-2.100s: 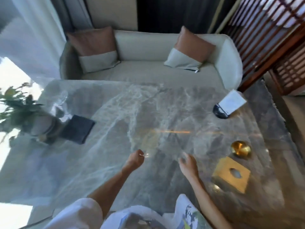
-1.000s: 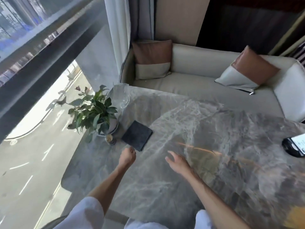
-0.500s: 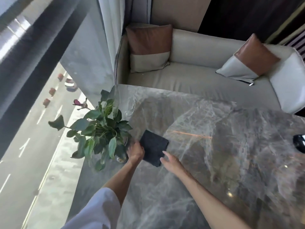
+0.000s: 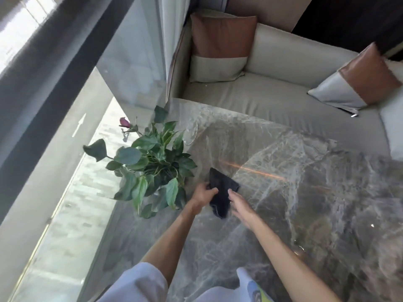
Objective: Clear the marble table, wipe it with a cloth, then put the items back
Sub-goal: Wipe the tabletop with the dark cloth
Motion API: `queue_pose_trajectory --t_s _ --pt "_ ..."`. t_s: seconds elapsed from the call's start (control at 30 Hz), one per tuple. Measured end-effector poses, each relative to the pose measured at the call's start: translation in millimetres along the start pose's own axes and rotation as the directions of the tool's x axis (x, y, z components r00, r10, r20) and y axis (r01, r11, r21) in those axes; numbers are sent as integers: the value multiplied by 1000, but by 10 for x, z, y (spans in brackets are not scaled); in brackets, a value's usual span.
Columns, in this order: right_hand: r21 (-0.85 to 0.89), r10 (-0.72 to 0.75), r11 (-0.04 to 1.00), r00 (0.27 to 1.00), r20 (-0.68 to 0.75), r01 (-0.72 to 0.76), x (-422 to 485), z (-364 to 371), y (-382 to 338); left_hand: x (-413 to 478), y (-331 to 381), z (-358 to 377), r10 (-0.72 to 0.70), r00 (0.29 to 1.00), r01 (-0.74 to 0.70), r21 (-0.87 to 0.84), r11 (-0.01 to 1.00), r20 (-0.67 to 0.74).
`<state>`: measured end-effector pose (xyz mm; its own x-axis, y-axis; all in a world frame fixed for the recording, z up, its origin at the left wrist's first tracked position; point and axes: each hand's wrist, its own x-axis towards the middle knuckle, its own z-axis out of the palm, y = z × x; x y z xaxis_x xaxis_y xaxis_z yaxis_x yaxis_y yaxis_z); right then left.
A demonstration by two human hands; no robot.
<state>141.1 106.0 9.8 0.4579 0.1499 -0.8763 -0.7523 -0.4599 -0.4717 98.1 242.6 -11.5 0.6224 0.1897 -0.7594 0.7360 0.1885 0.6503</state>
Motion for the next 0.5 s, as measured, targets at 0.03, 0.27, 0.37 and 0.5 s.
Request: queue_pose_trajectory --t_s 0.03,0.27,0.37,0.5 --pt "103 36 994 999 34 -40 -19 45 -8 -83 19 48 -3 999 7 -87 996 46" --pt "503 105 852 988 110 -146 -272 144 187 -672 51 597 47 997 -39 -113 993 64" --pt "638 48 756 983 174 -150 -425 33 378 -733 -9 768 61 997 -65 121 991 41" --pt "691 -1 709 979 204 -143 -543 -257 653 -979 35 963 131 980 -185 453 872 149"
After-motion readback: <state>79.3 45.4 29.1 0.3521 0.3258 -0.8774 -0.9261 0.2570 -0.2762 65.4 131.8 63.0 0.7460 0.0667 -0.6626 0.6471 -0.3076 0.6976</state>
